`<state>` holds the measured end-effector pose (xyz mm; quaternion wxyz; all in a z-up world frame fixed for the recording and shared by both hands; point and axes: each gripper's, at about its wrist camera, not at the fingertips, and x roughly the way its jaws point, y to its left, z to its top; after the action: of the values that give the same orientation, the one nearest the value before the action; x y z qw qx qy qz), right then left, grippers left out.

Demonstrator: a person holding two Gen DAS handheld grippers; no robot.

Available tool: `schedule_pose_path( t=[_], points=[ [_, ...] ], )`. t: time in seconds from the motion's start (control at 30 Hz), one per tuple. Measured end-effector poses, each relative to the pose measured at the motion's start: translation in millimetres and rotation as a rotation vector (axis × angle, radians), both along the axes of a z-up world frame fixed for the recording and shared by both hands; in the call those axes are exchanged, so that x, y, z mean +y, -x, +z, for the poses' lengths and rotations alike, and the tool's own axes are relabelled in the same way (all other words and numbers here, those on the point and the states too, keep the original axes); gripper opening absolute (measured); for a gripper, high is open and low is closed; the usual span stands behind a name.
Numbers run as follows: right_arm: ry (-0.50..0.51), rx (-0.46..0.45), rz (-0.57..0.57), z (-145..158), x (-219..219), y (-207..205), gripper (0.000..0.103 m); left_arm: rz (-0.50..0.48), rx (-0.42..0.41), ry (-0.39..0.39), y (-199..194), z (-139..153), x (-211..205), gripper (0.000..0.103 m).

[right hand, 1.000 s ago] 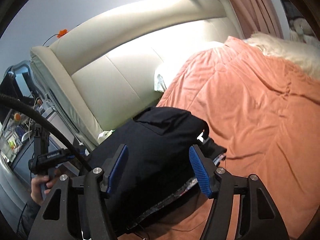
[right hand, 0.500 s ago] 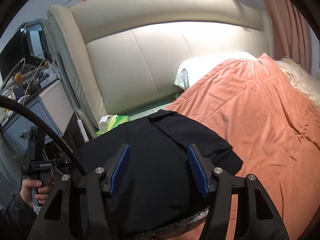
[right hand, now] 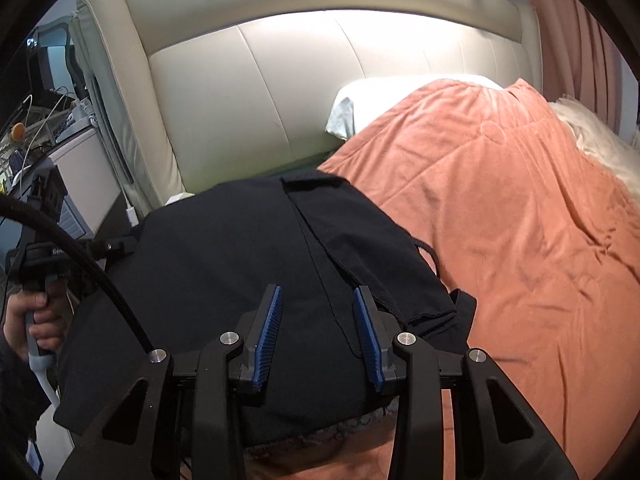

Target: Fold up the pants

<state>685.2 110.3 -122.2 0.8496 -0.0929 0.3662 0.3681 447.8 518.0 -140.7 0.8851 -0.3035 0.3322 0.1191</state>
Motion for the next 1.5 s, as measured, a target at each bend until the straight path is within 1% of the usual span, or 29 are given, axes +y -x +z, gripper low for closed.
schedule_pose_path(
  t=[0.07,0.13,0.27,0.33,0.37,0.4,0.43,0.47,0.5,0.53,0.6,0.67,0.7,0.73,0.77,0.83,0.87,0.93,0.97,1.07,1.1,1.13,1.17,1.3,1.43,1.5],
  points=[
    [0.000,0.009,-0.007,-4.6,-5.6,3.1,0.035,-0.007,0.003,-0.010,2.6,1.0,-5.7,0.016],
    [0.011,0.017,-0.014,-6.8,-10.1,6.0,0.035,-0.004,0.013,-0.021,8.6,2.7,-11.0,0.029],
    [0.062,-0.011,-0.021,-4.0,-13.1,19.7,0.035,-0.003,0.029,-0.029,19.7,6.6,-18.8,0.039],
    [0.076,-0.007,-0.031,-2.4,-15.9,24.9,0.036,-0.004,0.028,-0.034,27.3,10.5,-23.9,0.046],
    [0.073,0.004,-0.035,-0.9,-18.0,27.9,0.039,-0.004,0.028,-0.043,31.4,13.6,-27.6,0.048],
    [0.069,0.017,-0.031,1.1,-21.0,31.5,0.041,-0.010,0.025,-0.055,35.9,17.5,-32.3,0.053],
    [0.073,0.027,-0.023,2.9,-23.5,35.7,0.048,-0.013,0.023,-0.063,38.6,20.4,-36.4,0.057],
    [0.083,0.035,-0.013,4.1,-25.2,39.7,0.059,-0.017,0.021,-0.070,42.3,24.5,-41.3,0.058],
    [0.103,0.036,-0.017,4.7,-26.4,42.6,0.063,-0.020,0.021,-0.074,44.5,27.6,-45.0,0.059],
    [0.119,0.032,-0.016,6.9,-28.1,46.5,0.063,-0.027,0.022,-0.082,47.5,32.2,-50.6,0.060],
    [0.114,0.028,-0.024,16.2,-37.6,54.9,0.063,-0.040,0.024,-0.095,51.1,39.5,-60.2,0.061],
    [0.089,0.039,-0.042,28.4,-49.1,60.7,0.063,-0.050,0.022,-0.113,55.1,46.1,-71.1,0.064],
    [0.082,0.040,-0.047,33.0,-53.1,63.1,0.064,-0.052,0.020,-0.119,57.0,49.2,-76.0,0.068],
    [0.080,0.037,-0.056,38.2,-58.3,66.3,0.068,-0.058,0.016,-0.130,59.8,54.6,-84.0,0.074],
    [0.082,0.031,-0.067,43.7,-63.5,69.2,0.074,-0.059,0.014,-0.139,61.6,58.2,-89.6,0.077],
    [0.089,0.020,-0.095,55.5,-75.6,76.5,0.083,-0.057,0.018,-0.168,65.9,67.6,-103.4,0.082],
    [0.090,0.014,-0.105,60.2,-80.0,81.1,0.083,-0.059,0.019,-0.185,68.0,73.2,-111.3,0.083],
    [0.081,0.007,-0.120,71.9,-92.0,92.5,0.084,-0.067,0.010,-0.214,72.5,85.7,-127.3,0.089],
    [0.081,0.005,-0.135,78.2,-98.3,97.8,0.088,-0.070,0.004,-0.221,74.3,90.6,-132.1,0.090],
    [0.075,-0.017,-0.169,96.9,-115.0,119.0,0.094,-0.085,-0.021,-0.248,81.6,108.5,-154.3,0.096],
    [0.070,-0.028,-0.178,104.5,-122.1,127.5,0.095,-0.092,-0.030,-0.260,84.2,114.6,-162.6,0.100],
    [0.064,-0.037,-0.181,110.7,-128.1,134.0,0.098,-0.099,-0.037,-0.274,86.9,120.7,-171.5,0.103],
    [0.069,-0.045,-0.190,116.4,-134.2,140.9,0.103,-0.105,-0.043,-0.284,89.2,124.8,-178.8,0.103],
    [0.059,-0.066,-0.236,136.7,-156.5,166.1,0.103,-0.140,-0.063,-0.317,97.5,142.3,-210.4,0.103],
    [0.025,-0.083,-0.270,154.5,-178.6,190.8,0.103,-0.178,-0.087,-0.348,108.5,158.0,-240.9,0.103],
    [0.015,-0.090,-0.279,160.4,-187.6,201.9,0.103,-0.192,-0.101,-0.354,113.8,163.5,-248.8,0.103]
  ],
)
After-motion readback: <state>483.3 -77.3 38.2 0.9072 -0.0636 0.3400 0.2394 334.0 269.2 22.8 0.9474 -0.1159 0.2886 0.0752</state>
